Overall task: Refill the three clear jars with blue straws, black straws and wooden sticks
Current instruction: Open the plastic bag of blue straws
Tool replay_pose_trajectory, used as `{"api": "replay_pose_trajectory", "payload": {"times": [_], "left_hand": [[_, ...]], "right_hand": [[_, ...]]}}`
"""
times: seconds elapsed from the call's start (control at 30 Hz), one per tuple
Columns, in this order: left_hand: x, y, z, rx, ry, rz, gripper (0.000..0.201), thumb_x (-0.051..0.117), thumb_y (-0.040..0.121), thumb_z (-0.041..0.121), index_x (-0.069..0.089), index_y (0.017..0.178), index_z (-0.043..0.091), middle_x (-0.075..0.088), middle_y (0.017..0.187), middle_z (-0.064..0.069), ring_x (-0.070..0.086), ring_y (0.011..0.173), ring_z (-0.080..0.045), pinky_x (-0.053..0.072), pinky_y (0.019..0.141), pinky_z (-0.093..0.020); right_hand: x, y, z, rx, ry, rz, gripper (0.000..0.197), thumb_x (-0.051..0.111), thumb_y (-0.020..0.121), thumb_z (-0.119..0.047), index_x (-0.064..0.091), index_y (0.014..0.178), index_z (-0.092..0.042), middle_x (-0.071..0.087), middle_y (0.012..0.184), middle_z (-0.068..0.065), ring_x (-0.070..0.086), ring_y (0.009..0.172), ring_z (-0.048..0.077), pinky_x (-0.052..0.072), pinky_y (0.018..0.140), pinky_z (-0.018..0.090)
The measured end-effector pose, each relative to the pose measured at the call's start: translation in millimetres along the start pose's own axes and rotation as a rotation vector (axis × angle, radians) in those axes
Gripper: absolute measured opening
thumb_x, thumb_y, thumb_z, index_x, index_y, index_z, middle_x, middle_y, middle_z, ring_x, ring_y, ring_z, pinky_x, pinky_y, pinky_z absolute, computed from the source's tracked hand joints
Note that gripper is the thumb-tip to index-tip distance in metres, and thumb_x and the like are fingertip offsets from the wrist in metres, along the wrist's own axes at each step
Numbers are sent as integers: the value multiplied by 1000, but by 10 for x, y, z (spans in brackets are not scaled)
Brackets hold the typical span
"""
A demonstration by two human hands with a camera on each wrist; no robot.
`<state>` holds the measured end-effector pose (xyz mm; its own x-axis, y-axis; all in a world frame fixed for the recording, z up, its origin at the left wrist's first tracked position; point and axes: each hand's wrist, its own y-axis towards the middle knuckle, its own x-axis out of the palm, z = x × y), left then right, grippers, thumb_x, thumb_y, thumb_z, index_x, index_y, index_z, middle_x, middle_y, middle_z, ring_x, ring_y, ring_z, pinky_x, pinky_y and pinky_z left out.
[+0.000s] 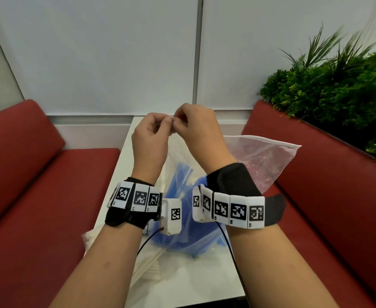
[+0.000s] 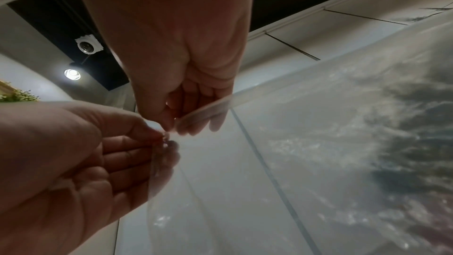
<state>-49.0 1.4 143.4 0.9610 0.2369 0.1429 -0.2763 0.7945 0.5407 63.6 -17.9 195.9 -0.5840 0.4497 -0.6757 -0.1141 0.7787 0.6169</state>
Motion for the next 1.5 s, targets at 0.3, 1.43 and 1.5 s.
{"api": "replay_pose_trajectory", "payload": {"times": [0.3,1.43,1.5], "left_hand": [[-103,118,-6,-45,-108,116,9,61,89,18,66,82,20,69,71,6,64,73,-13,54,77,-27],[-282,122,-68,-149,-170,293,12,57,94,8,64,85,12,63,73,-1,59,65,-9,53,72,-25],[-267,92,-61,-150,-125,296,11,57,94,11,65,87,13,64,76,-1,60,66,-8,53,73,-27]], "right_hand": [[-231,-101,370,125,-69,-19,16,61,87,-10,75,95,-7,75,92,8,66,91,27,51,85,42],[-904,-524,1338,348,-48,167,12,65,84,-9,75,90,-14,71,87,4,66,84,21,57,82,44],[-883,-515,1338,344,-69,174,13,63,86,-8,74,92,-12,71,88,6,66,85,23,56,82,42]]}}
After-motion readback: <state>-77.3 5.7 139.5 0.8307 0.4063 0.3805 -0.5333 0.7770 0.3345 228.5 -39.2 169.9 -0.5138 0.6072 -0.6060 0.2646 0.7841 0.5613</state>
